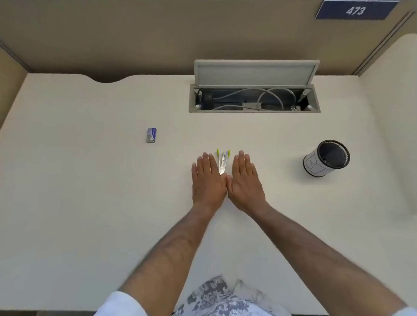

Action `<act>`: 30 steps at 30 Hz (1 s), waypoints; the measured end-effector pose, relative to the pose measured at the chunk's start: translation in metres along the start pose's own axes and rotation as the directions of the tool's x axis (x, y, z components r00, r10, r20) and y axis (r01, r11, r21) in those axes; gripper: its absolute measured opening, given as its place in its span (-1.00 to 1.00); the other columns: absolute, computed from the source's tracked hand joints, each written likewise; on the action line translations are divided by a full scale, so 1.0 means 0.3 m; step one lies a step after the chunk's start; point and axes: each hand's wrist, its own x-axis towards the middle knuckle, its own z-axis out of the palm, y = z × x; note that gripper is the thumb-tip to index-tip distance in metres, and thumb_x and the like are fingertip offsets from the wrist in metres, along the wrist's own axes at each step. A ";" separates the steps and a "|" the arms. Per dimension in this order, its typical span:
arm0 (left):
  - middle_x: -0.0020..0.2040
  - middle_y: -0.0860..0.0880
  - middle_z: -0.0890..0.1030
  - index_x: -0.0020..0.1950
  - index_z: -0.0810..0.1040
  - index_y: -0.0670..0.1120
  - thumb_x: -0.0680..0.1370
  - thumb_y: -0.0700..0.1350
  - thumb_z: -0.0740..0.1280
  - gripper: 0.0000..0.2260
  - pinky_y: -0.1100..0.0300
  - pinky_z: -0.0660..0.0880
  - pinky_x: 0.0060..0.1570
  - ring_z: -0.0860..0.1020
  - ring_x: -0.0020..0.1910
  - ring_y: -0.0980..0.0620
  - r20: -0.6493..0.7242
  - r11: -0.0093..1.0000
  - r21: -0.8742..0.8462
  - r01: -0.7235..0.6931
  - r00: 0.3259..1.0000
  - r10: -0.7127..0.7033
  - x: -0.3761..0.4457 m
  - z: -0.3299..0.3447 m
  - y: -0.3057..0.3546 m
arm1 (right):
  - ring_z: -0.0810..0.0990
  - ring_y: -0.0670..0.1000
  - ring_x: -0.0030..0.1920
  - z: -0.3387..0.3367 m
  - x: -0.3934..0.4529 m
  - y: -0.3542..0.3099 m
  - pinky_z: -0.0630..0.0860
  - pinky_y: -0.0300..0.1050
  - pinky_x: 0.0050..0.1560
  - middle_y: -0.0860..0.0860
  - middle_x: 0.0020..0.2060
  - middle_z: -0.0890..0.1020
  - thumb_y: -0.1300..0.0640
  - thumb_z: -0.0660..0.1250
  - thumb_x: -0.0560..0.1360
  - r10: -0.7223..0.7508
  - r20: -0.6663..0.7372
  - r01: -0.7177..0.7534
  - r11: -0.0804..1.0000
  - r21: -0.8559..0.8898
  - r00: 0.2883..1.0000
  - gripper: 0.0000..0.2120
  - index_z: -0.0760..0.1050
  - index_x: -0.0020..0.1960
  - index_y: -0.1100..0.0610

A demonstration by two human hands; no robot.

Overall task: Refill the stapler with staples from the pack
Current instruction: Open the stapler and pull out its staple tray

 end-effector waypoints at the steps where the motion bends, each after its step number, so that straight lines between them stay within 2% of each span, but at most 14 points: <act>1: 0.58 -0.27 0.30 0.59 0.23 -0.28 0.71 0.07 0.16 -0.43 -0.10 0.22 0.54 0.30 0.56 -0.27 -0.016 0.994 -0.084 0.075 0.997 -0.077 0.005 0.003 0.006 | -0.12 0.21 0.66 0.004 -0.007 0.002 -0.02 0.12 0.63 0.23 0.65 -0.08 0.00 -0.07 0.70 0.056 0.019 -0.056 0.998 0.035 0.998 -0.37 -0.13 0.63 0.31; 2: 0.47 -0.24 0.41 0.50 0.36 -0.25 0.68 0.08 0.24 -0.48 -0.07 0.33 0.42 0.41 0.44 -0.25 -0.012 0.971 -0.184 0.153 0.987 -0.158 0.010 -0.005 0.010 | -0.10 0.21 0.66 -0.004 -0.017 0.007 0.00 0.12 0.62 0.23 0.66 -0.05 0.00 -0.04 0.70 0.096 0.027 -0.099 0.990 0.098 0.995 -0.37 -0.12 0.64 0.30; 4: 0.32 -0.19 0.49 0.36 0.48 -0.21 0.64 0.09 0.33 -0.56 -0.05 0.43 0.26 0.49 0.29 -0.21 0.001 0.934 -0.287 0.215 0.975 -0.224 0.031 0.000 0.021 | 0.01 0.21 0.65 0.003 -0.053 0.018 0.09 0.11 0.60 0.20 0.65 0.07 0.00 0.00 0.70 0.121 0.050 -0.128 0.974 0.188 0.991 -0.38 -0.06 0.64 0.29; 7: 0.24 -0.17 0.53 0.28 0.51 -0.21 0.60 0.12 0.40 -0.56 -0.04 0.45 0.21 0.51 0.24 -0.20 0.072 0.903 -0.348 0.251 0.968 -0.242 0.066 0.007 0.043 | 0.32 0.18 0.53 0.001 -0.102 0.030 0.36 0.11 0.44 0.15 0.54 0.37 -0.03 0.08 0.68 0.158 0.038 -0.161 0.924 0.346 0.987 -0.41 0.08 0.62 0.21; 9: 0.21 -0.17 0.55 0.24 0.51 -0.21 0.59 0.12 0.42 -0.57 -0.02 0.46 0.19 0.53 0.22 -0.19 0.079 0.898 -0.349 0.268 0.963 -0.257 0.087 0.012 0.055 | 0.43 0.14 0.42 -0.006 -0.128 0.035 0.46 0.11 0.31 0.08 0.44 0.49 -0.07 0.08 0.67 0.229 0.046 -0.227 0.877 0.424 0.972 -0.43 0.12 0.62 0.13; 14: 0.19 -0.18 0.59 0.22 0.53 -0.21 0.61 0.04 0.42 -0.64 -0.04 0.49 0.14 0.58 0.19 -0.20 0.087 0.881 -0.360 0.309 0.951 -0.298 0.134 0.022 0.074 | 0.54 0.00 0.27 -0.007 -0.177 0.026 0.49 0.05 0.25 -0.11 0.25 0.57 -0.12 0.07 0.66 0.286 0.098 -0.287 0.753 0.592 0.953 -0.48 0.21 0.58 0.03; 17: 0.11 -0.20 0.61 0.12 0.58 -0.24 0.59 -0.09 0.38 -0.78 -0.02 0.51 -0.06 0.61 0.09 -0.23 0.113 0.837 -0.427 0.342 0.939 -0.326 0.150 0.025 0.070 | 0.55 -0.05 0.13 -0.002 -0.206 0.026 0.41 -0.11 0.11 -0.14 0.14 0.56 -0.09 0.08 0.68 0.305 0.104 -0.296 0.699 0.651 0.947 -0.53 0.26 0.55 0.02; 20: -0.12 -0.17 0.68 -0.08 0.64 -0.24 0.53 -0.11 0.38 -0.82 0.12 0.38 -0.29 0.61 -0.13 -0.22 0.169 0.720 -0.562 0.408 0.908 -0.382 0.145 0.006 0.053 | 0.55 -0.07 0.12 -0.009 -0.220 0.029 0.37 -0.16 0.11 -0.09 0.16 0.58 -0.07 0.08 0.70 0.325 0.123 -0.309 0.618 0.723 0.938 -0.55 0.30 0.54 0.04; 22: -0.21 -0.09 0.72 -0.12 0.68 -0.20 0.52 -0.10 0.42 -0.84 0.13 0.49 -0.27 0.65 -0.17 -0.15 0.220 0.611 -0.666 0.427 0.896 -0.386 0.115 -0.023 0.035 | 0.57 -0.02 0.19 -0.027 -0.222 0.029 0.42 -0.11 0.17 -0.04 0.21 0.61 -0.07 0.07 0.71 0.329 0.130 -0.306 0.568 0.764 0.935 -0.56 0.31 0.53 0.06; 25: -0.21 -0.05 0.74 -0.08 0.70 -0.11 0.55 -0.11 0.47 -0.92 0.04 0.69 -0.04 0.74 -0.16 -0.06 0.285 0.373 -0.840 0.394 0.905 -0.314 0.021 -0.086 0.007 | 0.61 0.02 0.19 -0.075 -0.218 0.013 0.52 0.07 0.27 -0.01 0.21 0.63 -0.04 0.04 0.73 0.329 0.168 -0.312 0.456 0.833 0.929 -0.58 0.34 0.52 0.08; 27: -0.21 -0.03 0.72 -0.06 0.70 -0.07 0.59 -0.15 0.45 -0.96 0.08 0.71 -0.07 0.71 -0.22 0.01 0.288 0.244 -0.904 0.352 0.921 -0.263 -0.054 -0.137 -0.011 | 0.63 -0.01 0.11 -0.118 -0.212 -0.009 0.57 0.08 0.19 0.01 0.20 0.63 -0.01 0.04 0.74 0.311 0.188 -0.305 0.389 0.869 0.932 -0.60 0.37 0.50 0.10; 30: -0.19 -0.06 0.70 0.10 0.71 -0.19 0.63 -0.18 0.39 -0.87 0.17 0.67 -0.13 0.67 -0.25 0.07 0.301 0.126 -0.936 0.330 0.932 -0.204 -0.164 -0.220 -0.021 | 0.61 -0.02 0.01 -0.191 -0.212 -0.050 0.58 0.01 0.05 0.02 0.17 0.64 0.01 0.07 0.74 0.269 0.221 -0.293 0.266 0.919 0.937 -0.64 0.44 0.44 0.10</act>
